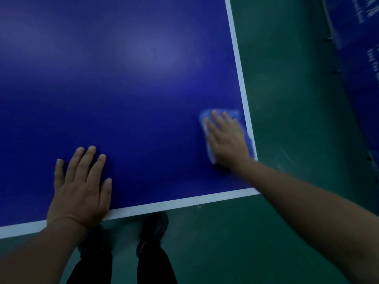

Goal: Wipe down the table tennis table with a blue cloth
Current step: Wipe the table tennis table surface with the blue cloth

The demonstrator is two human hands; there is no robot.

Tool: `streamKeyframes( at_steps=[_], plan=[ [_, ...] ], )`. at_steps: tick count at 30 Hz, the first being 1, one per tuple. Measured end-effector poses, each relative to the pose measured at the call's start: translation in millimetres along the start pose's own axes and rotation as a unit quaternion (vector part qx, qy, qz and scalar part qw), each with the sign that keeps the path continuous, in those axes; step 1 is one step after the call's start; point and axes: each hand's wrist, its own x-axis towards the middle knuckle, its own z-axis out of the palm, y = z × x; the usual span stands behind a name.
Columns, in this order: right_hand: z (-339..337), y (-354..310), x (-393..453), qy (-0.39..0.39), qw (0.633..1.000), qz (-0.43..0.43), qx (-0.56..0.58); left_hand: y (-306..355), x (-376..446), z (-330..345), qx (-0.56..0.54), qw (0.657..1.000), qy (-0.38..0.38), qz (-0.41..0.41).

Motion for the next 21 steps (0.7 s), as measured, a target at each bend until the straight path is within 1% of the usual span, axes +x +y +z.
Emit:
streamKeyframes(
  at_steps=[1, 2, 3, 6, 8, 10, 13, 15, 18, 21],
  plan=[
    [-5.2, 13.6, 23.9, 0.013, 0.998, 0.068, 0.001, 1.2, -0.1, -0.9, 0.004, 1.0, 0.002, 0.0],
    [-9.4, 25.7, 44.6, 0.014, 0.993, 0.115, 0.001, 2.4, 0.1, -2.3, 0.006, 1.0, 0.003, -0.001],
    [-10.8, 37.0, 60.6, 0.008, 0.99, 0.139, 0.001, 3.7, 0.5, -3.5, 0.005, 1.0, 0.002, -0.002],
    [-9.5, 50.9, 73.5, 0.012, 0.989, 0.145, 0.006, 6.5, -0.3, -7.2, 0.006, 1.0, -0.001, -0.001],
    [-7.6, 43.7, 50.2, 0.021, 0.989, 0.144, 0.006, 7.2, -0.5, -8.2, 0.01, 1.0, -0.002, -0.004],
    [-4.2, 32.1, -2.6, 0.024, 0.988, 0.152, 0.02, 6.2, -1.6, -6.8, 0.007, 1.0, 0.001, -0.003],
    [3.7, 8.4, -106.1, 0.032, 0.986, 0.159, 0.039, 4.2, -1.1, -3.7, -0.006, 1.0, 0.007, 0.0],
    [8.0, -0.8, -146.0, 0.03, 0.987, 0.151, 0.045, 3.7, -0.8, -1.9, -0.007, 1.0, 0.009, -0.001],
    [9.6, 10.2, -138.2, 0.029, 0.987, 0.152, 0.047, 2.3, -1.3, -1.0, -0.008, 1.0, 0.013, 0.002],
    [8.3, 24.4, -100.6, 0.035, 0.971, 0.22, 0.091, 2.5, -1.0, -1.3, -0.004, 1.0, 0.016, -0.002]
  ],
)
